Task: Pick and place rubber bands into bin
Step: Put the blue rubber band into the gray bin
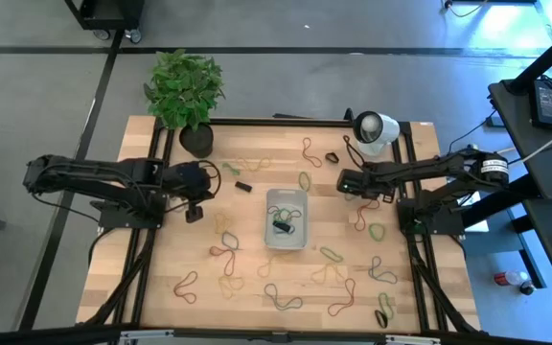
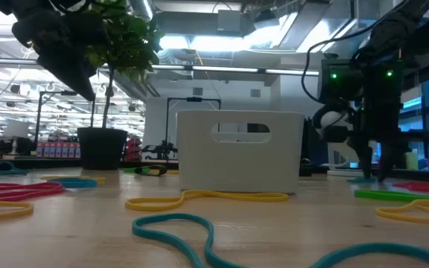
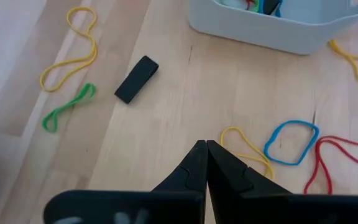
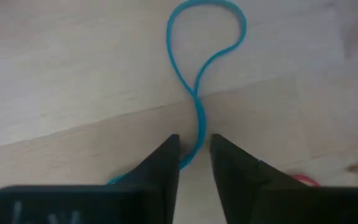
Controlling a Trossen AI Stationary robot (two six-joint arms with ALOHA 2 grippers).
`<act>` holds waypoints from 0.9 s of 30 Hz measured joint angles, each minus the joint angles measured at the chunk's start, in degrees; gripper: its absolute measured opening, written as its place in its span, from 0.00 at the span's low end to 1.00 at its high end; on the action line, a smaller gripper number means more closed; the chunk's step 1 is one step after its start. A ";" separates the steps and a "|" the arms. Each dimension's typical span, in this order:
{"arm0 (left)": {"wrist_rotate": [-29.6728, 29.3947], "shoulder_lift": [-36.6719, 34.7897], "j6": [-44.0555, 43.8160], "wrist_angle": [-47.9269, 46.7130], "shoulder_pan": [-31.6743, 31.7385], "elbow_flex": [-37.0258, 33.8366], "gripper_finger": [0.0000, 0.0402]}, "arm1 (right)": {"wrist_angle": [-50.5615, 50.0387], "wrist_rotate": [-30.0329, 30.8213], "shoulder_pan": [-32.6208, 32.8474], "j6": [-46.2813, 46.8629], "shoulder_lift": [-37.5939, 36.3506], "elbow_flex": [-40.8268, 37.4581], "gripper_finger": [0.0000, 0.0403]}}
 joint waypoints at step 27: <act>0.07 -0.50 -1.87 0.58 -0.02 0.00 0.01 | -27.70 10.74 12.78 -12.45 0.48 31.54 0.00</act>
